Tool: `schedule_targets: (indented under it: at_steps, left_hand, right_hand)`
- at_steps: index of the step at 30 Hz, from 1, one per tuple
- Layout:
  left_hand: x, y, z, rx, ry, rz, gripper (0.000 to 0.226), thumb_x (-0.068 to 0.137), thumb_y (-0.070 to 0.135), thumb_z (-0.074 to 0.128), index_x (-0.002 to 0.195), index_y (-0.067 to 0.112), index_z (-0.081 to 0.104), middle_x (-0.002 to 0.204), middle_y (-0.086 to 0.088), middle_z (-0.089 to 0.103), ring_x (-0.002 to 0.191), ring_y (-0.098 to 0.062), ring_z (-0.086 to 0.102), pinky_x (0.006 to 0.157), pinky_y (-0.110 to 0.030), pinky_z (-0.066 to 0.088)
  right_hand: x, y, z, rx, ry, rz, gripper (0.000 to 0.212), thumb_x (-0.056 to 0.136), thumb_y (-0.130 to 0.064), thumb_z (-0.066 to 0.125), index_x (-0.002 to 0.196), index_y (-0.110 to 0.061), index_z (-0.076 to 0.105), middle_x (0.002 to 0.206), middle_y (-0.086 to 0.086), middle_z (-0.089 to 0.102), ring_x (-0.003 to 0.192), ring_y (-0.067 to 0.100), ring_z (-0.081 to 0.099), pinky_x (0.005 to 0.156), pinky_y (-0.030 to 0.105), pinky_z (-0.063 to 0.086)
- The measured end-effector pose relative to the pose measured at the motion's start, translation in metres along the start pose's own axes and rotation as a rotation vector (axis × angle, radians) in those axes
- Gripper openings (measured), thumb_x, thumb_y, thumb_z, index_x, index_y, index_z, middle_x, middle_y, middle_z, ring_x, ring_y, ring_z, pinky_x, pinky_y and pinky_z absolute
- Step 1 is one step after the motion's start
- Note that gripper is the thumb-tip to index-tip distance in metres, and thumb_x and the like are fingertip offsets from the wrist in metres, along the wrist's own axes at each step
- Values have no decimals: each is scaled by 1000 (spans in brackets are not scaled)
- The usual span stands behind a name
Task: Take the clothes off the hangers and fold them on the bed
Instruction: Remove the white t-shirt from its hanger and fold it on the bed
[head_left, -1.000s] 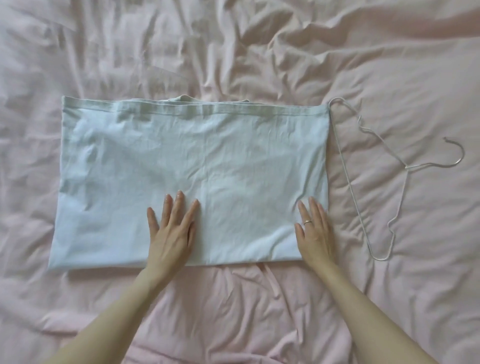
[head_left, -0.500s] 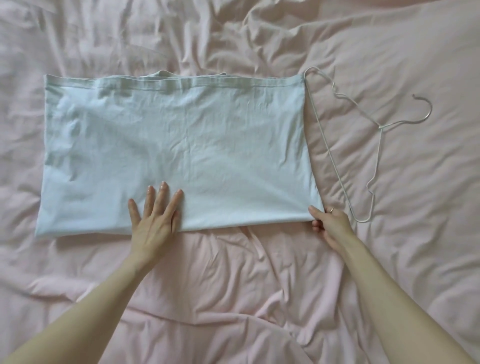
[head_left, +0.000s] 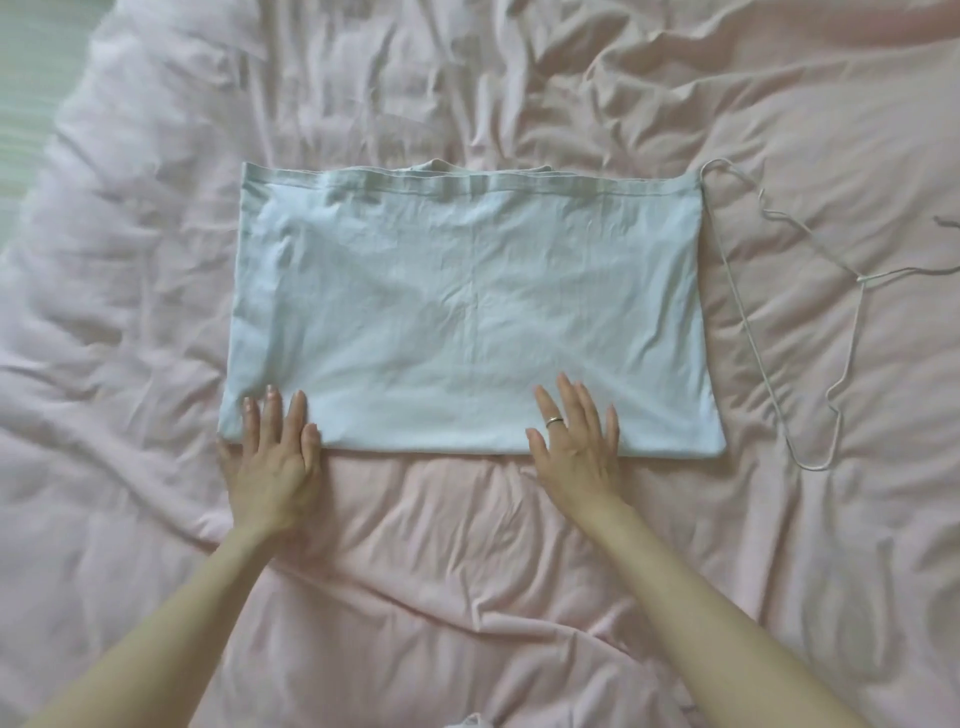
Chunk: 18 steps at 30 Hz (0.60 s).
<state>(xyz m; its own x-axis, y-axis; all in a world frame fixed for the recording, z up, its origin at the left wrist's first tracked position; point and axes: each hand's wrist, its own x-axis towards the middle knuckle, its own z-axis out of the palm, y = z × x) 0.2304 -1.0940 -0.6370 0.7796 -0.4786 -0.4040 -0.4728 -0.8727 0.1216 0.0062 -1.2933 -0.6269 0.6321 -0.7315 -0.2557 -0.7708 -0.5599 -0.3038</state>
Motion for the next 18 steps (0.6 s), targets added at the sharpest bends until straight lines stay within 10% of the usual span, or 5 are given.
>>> schedule_targets:
  at_steps: [6, 11, 18]
  left_hand:
    - [6, -44, -14, -330, 222, -265, 45, 94, 30, 48, 129, 2, 50, 130, -26, 49, 121, -39, 43, 102, -48, 33]
    - [11, -32, -29, -1176, 22, -638, 44, 89, 42, 59, 100, 0, 60, 82, -14, 63, 60, -18, 54, 49, -26, 49]
    - [29, -12, -48, -1747, -139, -831, 18, 93, 23, 56, 107, 12, 52, 76, -3, 53, 74, -15, 57, 82, -35, 50]
  right_hand:
    - [-1, -66, 34, -82, -327, -124, 80, 76, -55, -3, 150, -30, 17, 159, -2, 0, 146, 20, -3, 112, 57, -3]
    - [4, -64, 37, -136, -433, -96, 57, 98, -49, 25, 150, -34, 5, 158, -5, -14, 145, 17, -15, 112, 55, -7]
    - [21, -67, 20, 259, -489, 74, 47, 99, -43, 35, 143, -27, 37, 158, -10, 6, 146, 9, -3, 114, 48, -7]
